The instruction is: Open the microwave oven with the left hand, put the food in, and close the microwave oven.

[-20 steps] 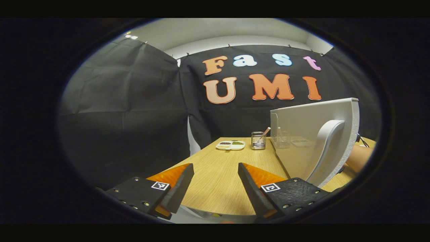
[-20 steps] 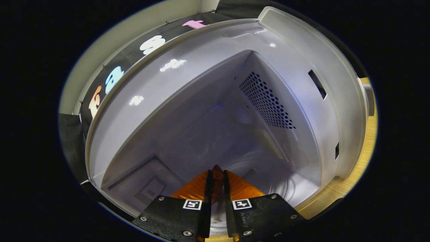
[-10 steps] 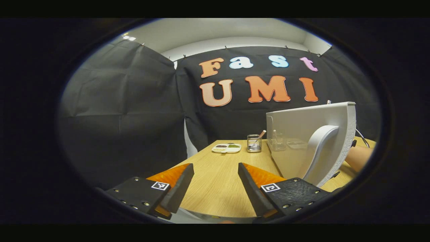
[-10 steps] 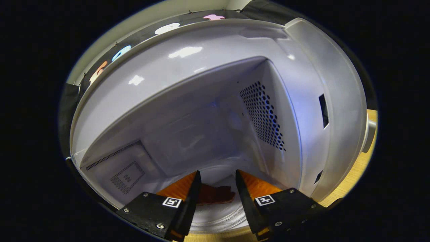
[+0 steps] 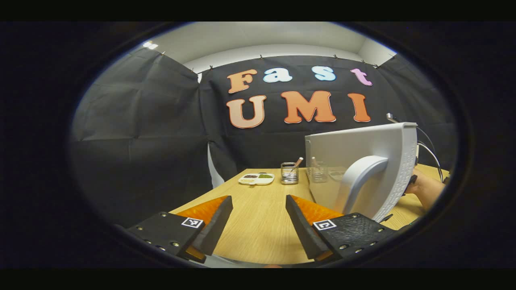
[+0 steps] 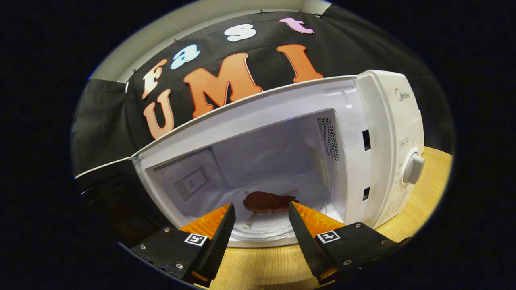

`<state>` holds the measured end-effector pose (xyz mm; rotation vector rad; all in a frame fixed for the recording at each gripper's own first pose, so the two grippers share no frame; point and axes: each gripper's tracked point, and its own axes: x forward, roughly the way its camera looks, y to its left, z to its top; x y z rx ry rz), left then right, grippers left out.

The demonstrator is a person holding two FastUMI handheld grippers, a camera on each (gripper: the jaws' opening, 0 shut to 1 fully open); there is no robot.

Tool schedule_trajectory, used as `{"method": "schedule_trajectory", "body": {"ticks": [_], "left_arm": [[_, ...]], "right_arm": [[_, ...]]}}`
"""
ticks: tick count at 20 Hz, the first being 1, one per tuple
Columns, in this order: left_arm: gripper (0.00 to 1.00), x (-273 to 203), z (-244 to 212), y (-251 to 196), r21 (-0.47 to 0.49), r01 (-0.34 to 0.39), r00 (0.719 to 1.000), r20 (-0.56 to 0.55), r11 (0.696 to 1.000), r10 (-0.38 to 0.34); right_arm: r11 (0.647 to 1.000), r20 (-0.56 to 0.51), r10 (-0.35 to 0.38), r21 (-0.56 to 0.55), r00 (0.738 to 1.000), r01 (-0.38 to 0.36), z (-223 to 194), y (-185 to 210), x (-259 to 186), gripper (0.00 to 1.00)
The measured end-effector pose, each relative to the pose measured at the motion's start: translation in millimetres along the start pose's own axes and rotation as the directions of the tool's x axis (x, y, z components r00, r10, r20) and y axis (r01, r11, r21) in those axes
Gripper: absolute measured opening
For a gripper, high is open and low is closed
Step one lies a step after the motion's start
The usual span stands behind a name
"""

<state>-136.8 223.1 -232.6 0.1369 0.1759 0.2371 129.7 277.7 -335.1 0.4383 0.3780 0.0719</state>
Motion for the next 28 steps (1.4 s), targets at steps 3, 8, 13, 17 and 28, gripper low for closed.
{"method": "schedule_trajectory", "body": {"ticks": [3,8,13,17,28], "left_arm": [[0.82,1,4,-19,0.002,0.035,0.999,0.003,0.999,-0.035],[0.82,-3,22,-71,0.025,0.114,0.992,0.044,0.993,-0.116],[0.82,-1,30,-141,0.033,0.219,0.973,0.059,0.975,-0.221],[0.82,3,28,-199,0.045,0.301,0.951,0.056,0.953,-0.303],[0.55,47,25,-334,-0.024,0.486,0.874,0.012,0.874,-0.486]], "right_arm": [[0.997,0.053,0.050,-0.066,0.997,-0.047,25,5,-43,0.84],[0.982,0.125,0.107,-0.167,0.986,-0.085,73,-17,-107,0.86],[0.979,0.141,0.099,-0.188,0.985,-0.071,105,-69,-158,0.89],[0.981,0.147,0.087,-0.183,0.985,-0.059,121,-102,-190,0.90],[0.975,0.170,0.008,-0.222,0.985,0.030,150,-179,-223,0.90]]}}
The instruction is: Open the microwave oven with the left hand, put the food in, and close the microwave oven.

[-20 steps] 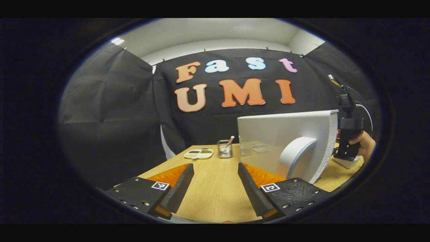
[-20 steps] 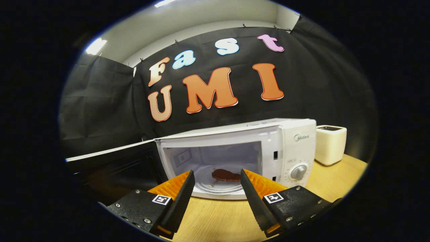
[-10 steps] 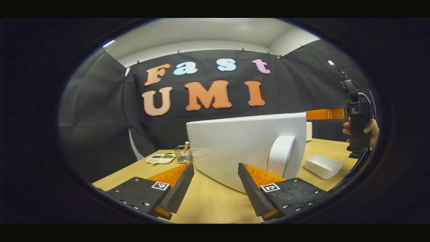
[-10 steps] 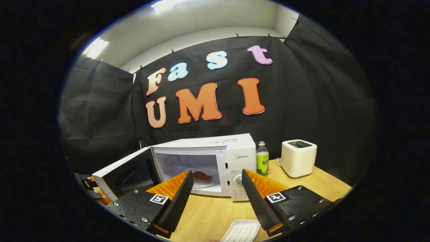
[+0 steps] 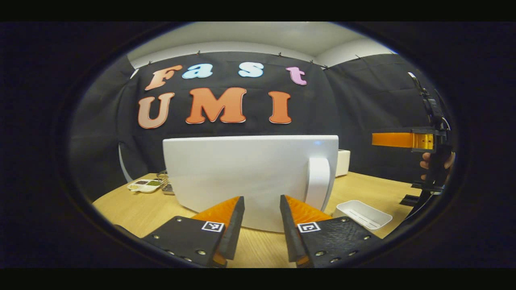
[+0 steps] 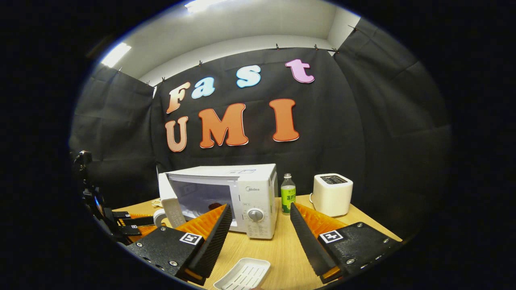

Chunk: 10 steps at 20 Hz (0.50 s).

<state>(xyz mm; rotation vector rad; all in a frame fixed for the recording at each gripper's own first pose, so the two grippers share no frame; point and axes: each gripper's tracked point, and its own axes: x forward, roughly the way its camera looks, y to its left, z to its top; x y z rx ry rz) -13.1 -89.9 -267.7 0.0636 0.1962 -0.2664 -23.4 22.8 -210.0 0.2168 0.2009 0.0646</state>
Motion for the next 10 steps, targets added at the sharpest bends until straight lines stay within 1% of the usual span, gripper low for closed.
{"method": "schedule_trajectory", "body": {"ticks": [1,2,3,4,5,6,7,8,9,10], "left_arm": [[0.46,9,-1,-4,0.009,0.001,1.000,-0.009,1.000,-0.001],[0.33,17,0,-5,0.015,-0.006,1.000,-0.016,1.000,0.006],[0.23,25,-7,-11,0.011,-0.002,0.999,-0.036,1.000,0.002],[0.23,31,-8,-18,-0.006,0.009,0.999,-0.044,1.000,-0.010],[0.15,42,-9,-24,-0.012,0.021,0.999,-0.045,1.000,-0.021],[0.14,50,-7,-26,-0.012,0.026,0.998,-0.056,1.000,-0.027],[0.10,58,-7,-29,-0.013,0.030,0.998,-0.057,0.999,-0.031],[0.13,66,-7,-33,-0.016,0.038,0.997,-0.061,0.999,-0.039],[0.08,73,-6,-34,-0.015,0.036,0.998,-0.060,0.999,-0.037],[0.08,80,-4,-36,-0.007,0.032,0.998,-0.057,0.999,-0.032]], "right_arm": [[1.000,0.004,-0.012,-0.001,1.000,0.012,1,-8,-1,0.90],[1.000,0.006,-0.027,-0.003,1.000,0.027,3,-15,-1,0.90],[0.999,0.007,-0.041,-0.004,0.999,0.041,4,-22,-3,0.90],[0.999,0.007,-0.054,-0.005,0.999,0.054,3,-28,-3,0.90],[0.998,0.008,-0.063,-0.004,0.998,0.063,5,-34,-5,0.90],[0.998,0.010,-0.070,-0.005,0.998,0.070,6,-39,-7,0.90],[0.997,0.015,-0.075,-0.005,0.997,0.075,8,-44,-9,0.90],[0.997,0.016,-0.081,-0.007,0.997,0.081,8,-47,-10,0.90],[0.996,0.015,-0.091,-0.009,0.996,0.091,9,-52,-10,0.90],[0.995,0.013,-0.096,-0.010,0.995,0.096,8,-56,-11,0.90]]}}
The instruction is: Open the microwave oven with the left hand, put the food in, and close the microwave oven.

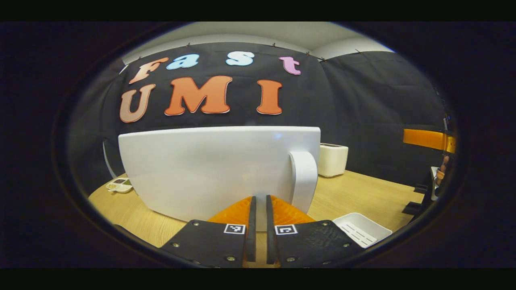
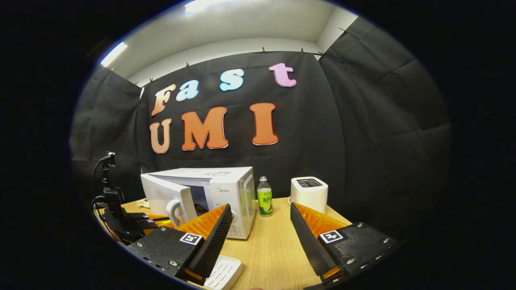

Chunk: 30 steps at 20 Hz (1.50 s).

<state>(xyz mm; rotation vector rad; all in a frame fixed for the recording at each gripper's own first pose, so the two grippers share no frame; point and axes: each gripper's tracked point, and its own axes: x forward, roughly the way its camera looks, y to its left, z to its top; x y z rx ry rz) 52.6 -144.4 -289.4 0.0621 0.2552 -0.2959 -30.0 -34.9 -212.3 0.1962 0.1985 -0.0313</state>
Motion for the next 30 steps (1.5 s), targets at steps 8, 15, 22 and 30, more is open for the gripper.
{"method": "schedule_trajectory", "body": {"ticks": [8,15,22,30], "left_arm": [[0.08,67,-13,4,0.028,-0.073,0.997,-0.035,0.997,0.074],[0.11,76,-11,4,0.037,-0.101,0.995,-0.014,0.994,0.102],[0.10,71,2,4,0.063,-0.116,0.993,-0.002,0.991,0.116],[0.10,-21,112,42,0.092,-0.202,0.976,0.099,0.975,0.193]], "right_arm": [[1.000,-0.022,-0.027,0.011,0.999,0.028,-5,-19,-1,0.90],[0.998,-0.041,-0.054,0.021,0.998,0.055,-8,-34,6,0.90],[0.999,-0.043,-0.043,-0.004,0.998,0.043,0,-29,7,0.90],[0.997,0.013,0.052,-0.061,0.999,-0.051,58,9,12,0.91]]}}
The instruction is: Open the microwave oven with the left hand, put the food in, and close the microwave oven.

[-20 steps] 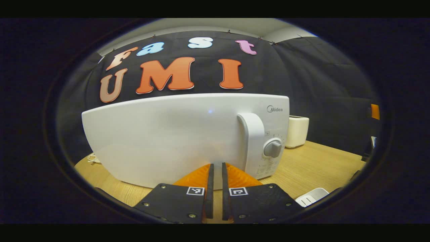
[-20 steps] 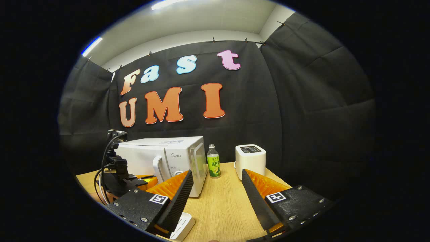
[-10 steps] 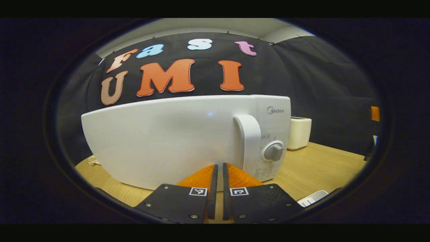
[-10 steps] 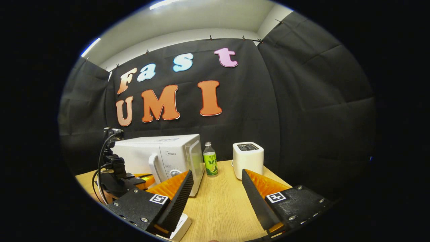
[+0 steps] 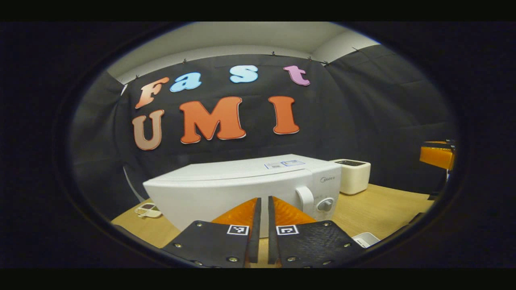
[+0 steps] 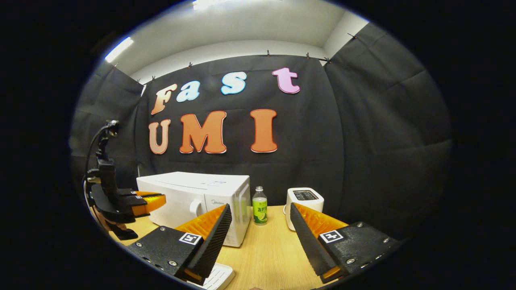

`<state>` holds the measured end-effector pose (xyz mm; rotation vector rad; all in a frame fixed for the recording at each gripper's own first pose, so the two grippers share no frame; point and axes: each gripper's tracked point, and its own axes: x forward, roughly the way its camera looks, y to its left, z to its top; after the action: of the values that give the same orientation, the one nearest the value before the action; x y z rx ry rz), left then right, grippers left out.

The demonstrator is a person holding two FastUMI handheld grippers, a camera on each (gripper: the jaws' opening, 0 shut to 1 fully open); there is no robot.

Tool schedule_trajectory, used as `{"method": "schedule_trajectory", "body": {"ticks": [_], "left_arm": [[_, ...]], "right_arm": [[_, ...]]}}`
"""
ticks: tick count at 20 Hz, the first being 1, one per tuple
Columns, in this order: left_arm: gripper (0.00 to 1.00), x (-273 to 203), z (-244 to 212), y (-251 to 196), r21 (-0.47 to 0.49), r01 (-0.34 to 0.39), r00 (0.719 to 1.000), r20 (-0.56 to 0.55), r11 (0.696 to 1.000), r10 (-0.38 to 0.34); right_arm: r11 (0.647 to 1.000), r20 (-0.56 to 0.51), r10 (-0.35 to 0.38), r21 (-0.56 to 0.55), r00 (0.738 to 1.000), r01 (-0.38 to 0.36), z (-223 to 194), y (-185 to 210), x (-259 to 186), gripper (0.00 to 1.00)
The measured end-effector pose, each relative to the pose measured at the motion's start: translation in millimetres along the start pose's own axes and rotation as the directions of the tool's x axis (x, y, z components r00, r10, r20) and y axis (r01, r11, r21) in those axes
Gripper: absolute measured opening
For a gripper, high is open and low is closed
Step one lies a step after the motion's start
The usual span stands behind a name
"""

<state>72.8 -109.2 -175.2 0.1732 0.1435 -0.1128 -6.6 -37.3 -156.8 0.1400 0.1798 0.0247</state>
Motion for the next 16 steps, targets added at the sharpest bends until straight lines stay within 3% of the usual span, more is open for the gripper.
{"method": "schedule_trajectory", "body": {"ticks": [4,5,6,8,9,12,15,16], "left_arm": [[0.10,-51,49,55,-0.032,-0.076,0.997,0.004,0.997,0.076],[0.03,-63,60,71,-0.041,-0.098,0.995,0.010,0.994,0.099],[0.12,-73,71,88,-0.049,-0.122,0.992,0.014,0.991,0.123],[0.12,-94,88,118,-0.056,-0.169,0.985,0.025,0.984,0.171],[0.16,-103,96,132,-0.057,-0.195,0.980,0.030,0.979,0.197],[0.32,-124,116,167,-0.076,-0.244,0.968,0.045,0.967,0.248],[0.39,-144,133,189,-0.085,-0.283,0.957,0.044,0.955,0.287],[0.47,-151,143,195,-0.084,-0.291,0.953,0.063,0.953,0.297]], "right_arm": [[0.994,0.036,0.097,0.041,0.995,-0.098,36,33,-1,0.91],[0.994,0.051,0.105,0.034,0.993,-0.107,47,37,0,0.92],[0.994,0.061,0.103,0.017,0.993,-0.104,58,40,3,0.92],[0.994,0.082,0.106,-0.016,0.991,-0.105,80,46,6,0.96],[0.993,0.090,0.115,-0.030,0.989,-0.113,91,52,6,0.92],[0.989,0.120,0.137,-0.071,0.983,-0.129,121,69,9,0.92],[0.984,0.131,0.178,-0.053,0.975,-0.173,137,92,7,0.91],[0.980,0.124,0.198,-0.038,0.972,-0.195,138,101,5,0.91]]}}
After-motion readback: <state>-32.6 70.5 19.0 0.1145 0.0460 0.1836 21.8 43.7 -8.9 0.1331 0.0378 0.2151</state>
